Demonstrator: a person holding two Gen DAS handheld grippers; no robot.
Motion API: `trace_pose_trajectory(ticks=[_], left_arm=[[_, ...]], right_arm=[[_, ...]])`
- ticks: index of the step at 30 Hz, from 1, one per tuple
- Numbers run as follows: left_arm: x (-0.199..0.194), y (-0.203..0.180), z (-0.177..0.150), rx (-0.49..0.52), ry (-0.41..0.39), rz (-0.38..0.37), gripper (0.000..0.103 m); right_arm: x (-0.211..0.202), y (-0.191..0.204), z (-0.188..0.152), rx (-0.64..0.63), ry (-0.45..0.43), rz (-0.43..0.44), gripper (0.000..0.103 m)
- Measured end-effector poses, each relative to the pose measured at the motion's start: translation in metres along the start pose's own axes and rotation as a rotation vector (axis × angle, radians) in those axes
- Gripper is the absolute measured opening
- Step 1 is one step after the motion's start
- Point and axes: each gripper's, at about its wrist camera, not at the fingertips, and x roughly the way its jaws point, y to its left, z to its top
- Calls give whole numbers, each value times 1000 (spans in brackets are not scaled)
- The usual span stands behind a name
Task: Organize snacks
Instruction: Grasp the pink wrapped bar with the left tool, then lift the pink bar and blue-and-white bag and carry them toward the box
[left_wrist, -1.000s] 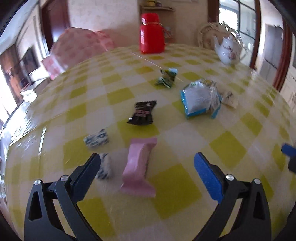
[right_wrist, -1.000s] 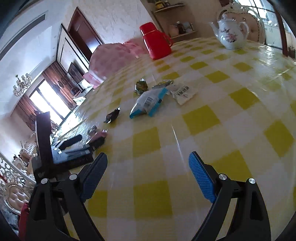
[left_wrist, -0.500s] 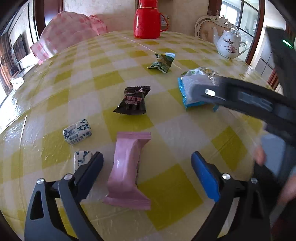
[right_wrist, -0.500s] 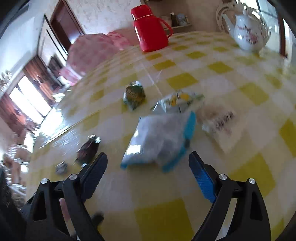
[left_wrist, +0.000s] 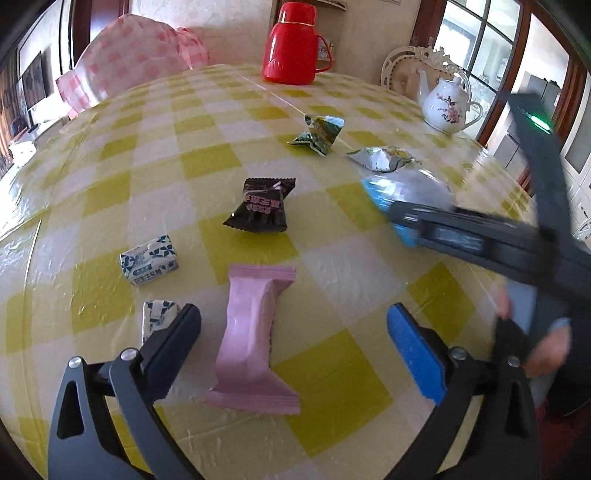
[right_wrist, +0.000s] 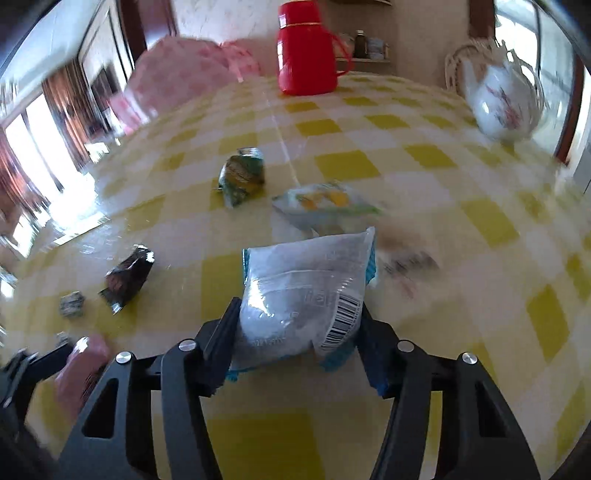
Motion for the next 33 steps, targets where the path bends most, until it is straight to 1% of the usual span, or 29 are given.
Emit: trace_pose_trajectory(ticks=[1, 2, 5, 9, 12, 15, 16, 17, 18, 19, 20, 24, 28, 30, 33], left_arm=[[0, 0, 0, 1, 1, 1, 101], [0, 0, 0, 1, 1, 1, 101], [1, -1, 0, 7, 5, 9, 101], [5, -7, 1, 39, 28, 52, 101], [10, -12, 1, 68, 49, 93, 101], [11, -13, 0, 77, 52, 110, 100], [9, -13, -1, 76, 42, 119, 93], [7, -13, -2, 74, 28, 131, 77], [4, -13, -3, 77, 12, 133, 66], [2, -15, -3, 84, 2, 128, 40], [0, -17, -4, 98, -6, 122, 21], [-3, -33, -7, 150, -20, 118, 21], [-3, -58, -13, 266, -34, 183, 21], [-2, -62, -13, 283, -34, 205, 21], [-1, -60, -13, 274, -33, 220, 21]], right_arm=[[-10, -12, -8, 20, -7, 35, 57], [-19, -17, -13, 23, -15, 42, 57], [-56, -35, -36, 26, -68, 33, 57], [-96, -52, -58, 72, -144, 52, 57], [-109, -58, -68, 111, -159, 65, 57], [-113, -58, -69, 121, -154, 86, 57], [-114, -57, -69, 117, -161, 86, 57], [-116, -56, -70, 111, -167, 86, 57], [-117, -55, -70, 107, -171, 86, 57], [-118, -54, -70, 107, -171, 87, 57], [-119, -54, -70, 108, -173, 90, 57], [-126, -53, -70, 109, -190, 102, 57], [-129, -52, -70, 110, -196, 110, 57], [-129, -50, -70, 104, -196, 109, 57], [-126, -48, -71, 98, -190, 105, 57]])
